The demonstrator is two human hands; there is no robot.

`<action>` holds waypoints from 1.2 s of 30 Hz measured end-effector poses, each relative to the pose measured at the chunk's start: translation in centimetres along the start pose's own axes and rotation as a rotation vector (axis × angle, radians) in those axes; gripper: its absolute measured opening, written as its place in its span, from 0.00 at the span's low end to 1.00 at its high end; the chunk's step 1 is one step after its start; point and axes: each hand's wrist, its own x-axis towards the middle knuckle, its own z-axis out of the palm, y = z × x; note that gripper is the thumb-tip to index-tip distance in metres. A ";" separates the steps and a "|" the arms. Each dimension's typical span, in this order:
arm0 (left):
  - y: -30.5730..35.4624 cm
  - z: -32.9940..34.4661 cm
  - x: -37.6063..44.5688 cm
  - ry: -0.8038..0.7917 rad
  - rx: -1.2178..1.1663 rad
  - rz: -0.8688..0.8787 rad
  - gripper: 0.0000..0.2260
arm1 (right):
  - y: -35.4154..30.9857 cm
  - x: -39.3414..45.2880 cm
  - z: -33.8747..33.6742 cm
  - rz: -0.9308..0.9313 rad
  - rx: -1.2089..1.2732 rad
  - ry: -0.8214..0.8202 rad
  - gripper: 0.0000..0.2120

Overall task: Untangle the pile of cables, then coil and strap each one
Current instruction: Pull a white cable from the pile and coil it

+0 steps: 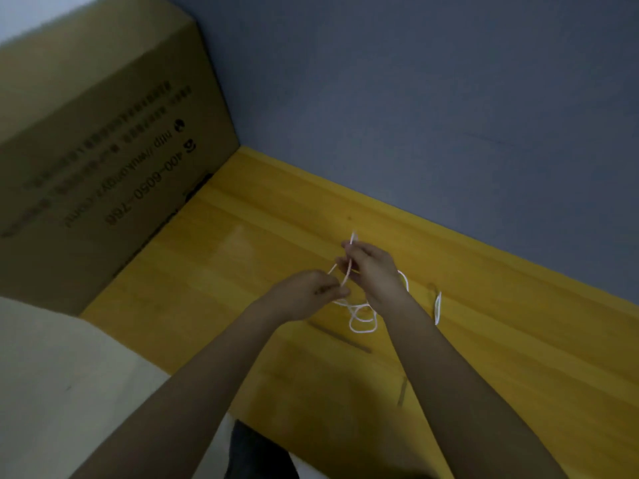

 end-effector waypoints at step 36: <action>15.7 -19.3 1.4 0.170 -1.193 0.288 0.12 | -9.0 -12.3 4.3 -0.887 -1.428 0.649 0.03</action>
